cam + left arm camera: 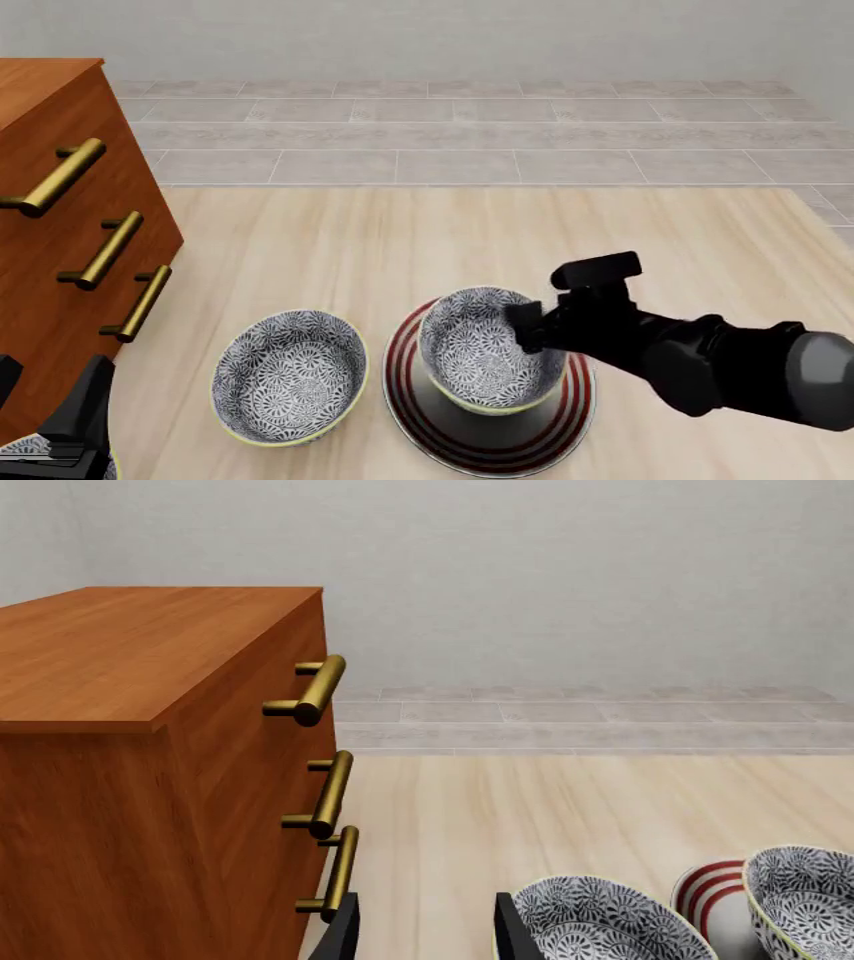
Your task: Pick up the bowl and put it in the front on the plate.
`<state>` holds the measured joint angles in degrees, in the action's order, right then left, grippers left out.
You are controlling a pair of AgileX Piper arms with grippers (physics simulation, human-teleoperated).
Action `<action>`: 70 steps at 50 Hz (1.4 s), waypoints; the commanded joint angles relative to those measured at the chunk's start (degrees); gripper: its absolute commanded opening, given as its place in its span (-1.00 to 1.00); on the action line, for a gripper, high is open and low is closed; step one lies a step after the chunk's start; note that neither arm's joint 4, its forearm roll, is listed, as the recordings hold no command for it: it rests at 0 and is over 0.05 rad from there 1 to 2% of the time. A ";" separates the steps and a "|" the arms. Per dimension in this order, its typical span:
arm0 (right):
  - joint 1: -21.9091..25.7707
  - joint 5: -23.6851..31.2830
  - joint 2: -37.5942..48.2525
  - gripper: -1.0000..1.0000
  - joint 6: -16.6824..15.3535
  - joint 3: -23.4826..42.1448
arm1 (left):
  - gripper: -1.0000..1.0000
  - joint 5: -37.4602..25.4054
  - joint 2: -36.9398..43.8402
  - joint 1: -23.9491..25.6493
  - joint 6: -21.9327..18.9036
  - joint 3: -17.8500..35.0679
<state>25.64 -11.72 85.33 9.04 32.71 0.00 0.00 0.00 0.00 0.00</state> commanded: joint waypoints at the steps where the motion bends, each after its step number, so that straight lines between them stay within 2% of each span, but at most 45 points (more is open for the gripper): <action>1: -2.53 -0.04 -3.86 1.00 -0.98 0.16 | 1.00 0.00 0.00 0.00 0.00 0.00; 23: -3.18 1.76 -10.12 1.00 -1.48 1.07 | 1.00 0.00 0.00 0.00 0.00 0.00; 25: -4.03 1.00 -10.55 1.00 -3.05 0.82 | 1.00 0.00 0.00 0.00 0.00 0.00; 29: -4.83 -0.20 -11.31 1.00 -3.75 0.41 | 1.00 0.00 0.00 0.00 0.00 0.00; 31: -5.53 -0.69 -12.13 1.00 -6.03 0.14 | 1.00 0.00 0.00 0.00 0.00 0.00; 33: -5.82 -0.72 -12.19 1.00 -5.63 0.34 | 1.00 0.00 0.00 0.00 0.00 0.00; 34: -6.20 -0.94 -12.50 1.00 -6.57 0.27 | 1.00 0.00 0.00 0.00 0.00 0.00; 38: -6.51 -2.46 -13.40 1.00 -9.20 -0.55 | 1.00 0.00 0.00 0.00 0.00 0.00; 46: -9.79 -6.15 -15.82 1.00 -7.14 -1.40 | 1.00 0.00 0.00 0.00 0.00 0.00; 50: -11.50 -8.71 -17.58 1.00 -7.70 -2.26 | 1.00 0.00 0.00 0.00 0.00 0.00; 53: -15.22 -12.14 -21.11 1.00 -8.13 -4.13 | 1.00 0.00 0.00 0.00 0.00 0.00; 55: -15.77 -14.31 -22.41 1.00 -10.79 -5.30 | 1.00 0.00 0.00 0.00 0.00 0.00; 70: -16.46 -19.86 -22.04 1.00 -12.17 -5.45 | 1.00 0.00 0.00 0.00 0.00 0.00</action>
<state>10.52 -27.27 63.96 -1.77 28.18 0.00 0.00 0.00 0.00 0.00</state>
